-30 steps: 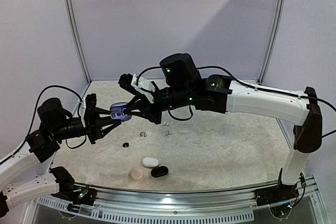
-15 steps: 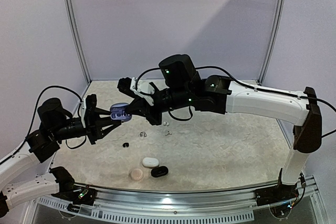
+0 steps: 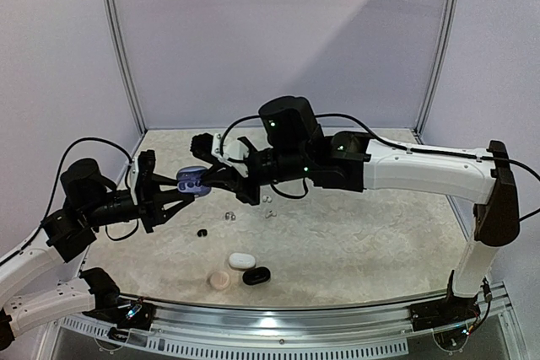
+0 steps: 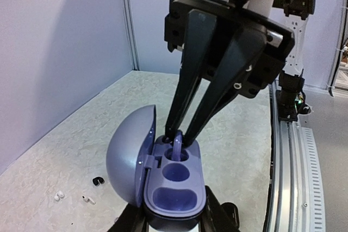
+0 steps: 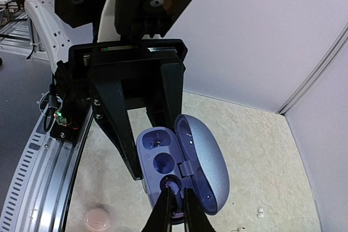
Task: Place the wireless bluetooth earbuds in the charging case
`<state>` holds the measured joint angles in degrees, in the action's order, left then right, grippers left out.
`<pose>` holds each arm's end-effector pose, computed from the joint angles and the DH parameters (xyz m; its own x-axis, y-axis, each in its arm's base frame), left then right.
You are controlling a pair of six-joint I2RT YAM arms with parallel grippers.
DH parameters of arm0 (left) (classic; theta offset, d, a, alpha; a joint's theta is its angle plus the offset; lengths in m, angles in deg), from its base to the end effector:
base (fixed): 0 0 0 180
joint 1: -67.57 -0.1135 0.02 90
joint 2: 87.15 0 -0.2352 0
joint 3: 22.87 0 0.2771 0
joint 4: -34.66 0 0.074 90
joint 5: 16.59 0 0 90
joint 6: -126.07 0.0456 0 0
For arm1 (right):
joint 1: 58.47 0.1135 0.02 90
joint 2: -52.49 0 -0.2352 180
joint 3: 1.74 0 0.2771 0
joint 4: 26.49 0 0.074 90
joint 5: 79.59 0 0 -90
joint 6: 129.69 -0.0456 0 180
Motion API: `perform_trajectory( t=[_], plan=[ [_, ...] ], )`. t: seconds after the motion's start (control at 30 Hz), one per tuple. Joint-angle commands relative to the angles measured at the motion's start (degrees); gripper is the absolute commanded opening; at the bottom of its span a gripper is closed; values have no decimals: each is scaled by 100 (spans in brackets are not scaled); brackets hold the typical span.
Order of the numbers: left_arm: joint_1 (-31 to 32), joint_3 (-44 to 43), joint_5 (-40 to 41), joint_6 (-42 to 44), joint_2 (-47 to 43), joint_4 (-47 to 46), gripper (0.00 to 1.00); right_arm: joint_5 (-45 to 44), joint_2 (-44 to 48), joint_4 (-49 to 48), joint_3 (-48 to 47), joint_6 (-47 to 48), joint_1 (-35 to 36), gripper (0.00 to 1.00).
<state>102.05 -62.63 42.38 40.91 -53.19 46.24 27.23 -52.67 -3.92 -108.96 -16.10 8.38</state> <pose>0.1624 -0.1400 0.2615 -0.0061 0.0919 -0.9957 0.9116 0.4097 0.0322 0.1721 0.4361 0.3093 0.2686 -0.3461 -0.8989 -0.9594 -0.0124 -0.2819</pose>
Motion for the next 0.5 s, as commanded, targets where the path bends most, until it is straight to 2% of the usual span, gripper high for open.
perform_trajectory(
  t=[0.0, 0.3, 0.47],
  plan=[
    [-35, -29, -70, -331, -146, -669, 0, -23, 59, 75, 315, 66, 83, 11],
    [-101, 32, 12, -460, -229, -518, 0, -49, 75, -39, 169, -33, 75, 20],
    [-145, 94, 213, -728, -272, -394, 0, 228, 180, -311, 85, -213, -32, 24]
  ],
)
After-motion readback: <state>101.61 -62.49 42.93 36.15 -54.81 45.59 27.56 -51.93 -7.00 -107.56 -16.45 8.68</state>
